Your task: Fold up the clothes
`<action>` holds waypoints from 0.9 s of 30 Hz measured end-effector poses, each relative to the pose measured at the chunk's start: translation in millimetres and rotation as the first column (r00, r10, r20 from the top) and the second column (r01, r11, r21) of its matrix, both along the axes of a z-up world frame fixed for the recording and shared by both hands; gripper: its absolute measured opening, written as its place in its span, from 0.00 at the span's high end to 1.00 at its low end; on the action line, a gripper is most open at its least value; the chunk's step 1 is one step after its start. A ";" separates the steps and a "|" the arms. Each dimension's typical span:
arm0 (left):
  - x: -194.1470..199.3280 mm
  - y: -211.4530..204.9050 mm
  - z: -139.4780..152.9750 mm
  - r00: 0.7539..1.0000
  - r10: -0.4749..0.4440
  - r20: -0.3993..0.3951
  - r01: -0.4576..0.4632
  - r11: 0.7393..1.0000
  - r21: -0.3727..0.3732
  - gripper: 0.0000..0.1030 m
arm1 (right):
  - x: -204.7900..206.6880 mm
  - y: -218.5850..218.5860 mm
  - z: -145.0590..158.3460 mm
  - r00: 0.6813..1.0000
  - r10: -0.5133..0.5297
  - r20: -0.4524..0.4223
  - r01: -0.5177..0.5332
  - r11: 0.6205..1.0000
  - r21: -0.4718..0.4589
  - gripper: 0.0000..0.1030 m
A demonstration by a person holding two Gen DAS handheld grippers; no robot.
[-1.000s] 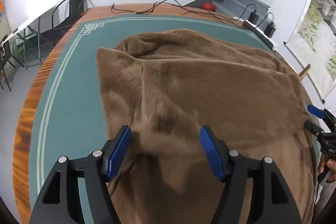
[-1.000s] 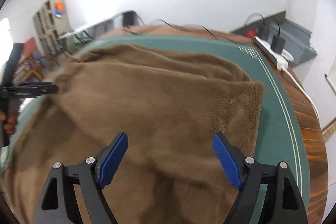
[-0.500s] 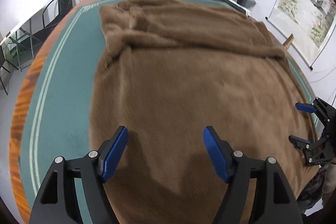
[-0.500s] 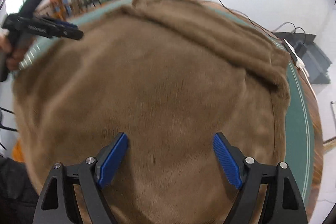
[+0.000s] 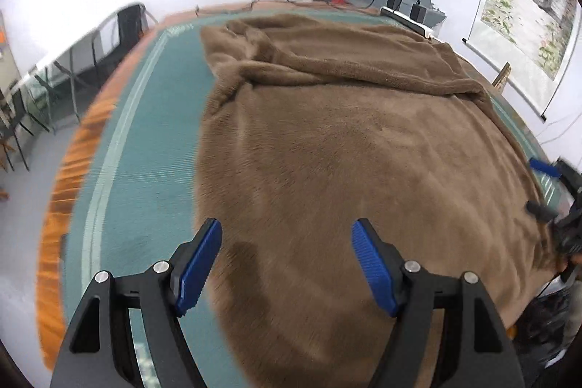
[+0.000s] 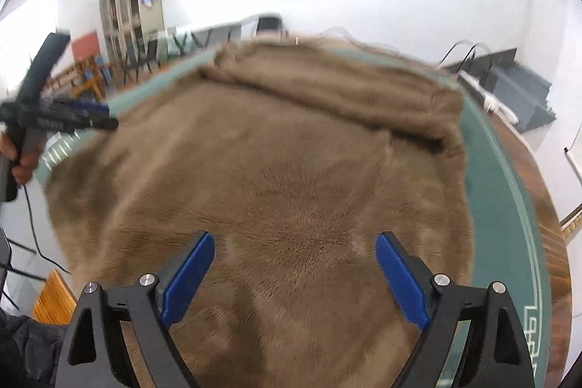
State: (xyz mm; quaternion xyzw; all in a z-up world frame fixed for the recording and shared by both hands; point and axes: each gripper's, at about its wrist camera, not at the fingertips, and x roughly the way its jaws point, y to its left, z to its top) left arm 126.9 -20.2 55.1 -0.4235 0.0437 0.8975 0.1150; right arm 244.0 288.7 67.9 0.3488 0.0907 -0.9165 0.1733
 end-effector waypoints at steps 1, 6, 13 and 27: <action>7.9 -3.4 2.3 1.000 -0.003 -0.018 0.002 1.000 -0.014 0.25 | 5.4 3.6 3.2 1.000 -0.003 -0.017 0.003 1.000 -0.017 0.11; 50.7 -14.3 4.8 0.995 -0.051 -0.087 0.044 0.996 -0.084 0.24 | 33.3 25.2 7.3 0.998 -0.035 -0.042 0.031 0.996 -0.087 0.11; 106.3 -15.3 -13.5 0.981 -0.165 -0.103 0.146 0.974 -0.173 0.24 | 55.5 34.7 -1.9 0.995 -0.090 -0.036 0.086 0.991 -0.098 0.11; 86.9 -8.3 -24.7 0.985 -0.062 -0.159 0.039 0.989 -0.140 0.24 | 65.1 31.9 3.6 0.989 -0.129 -0.068 0.122 0.988 -0.093 0.11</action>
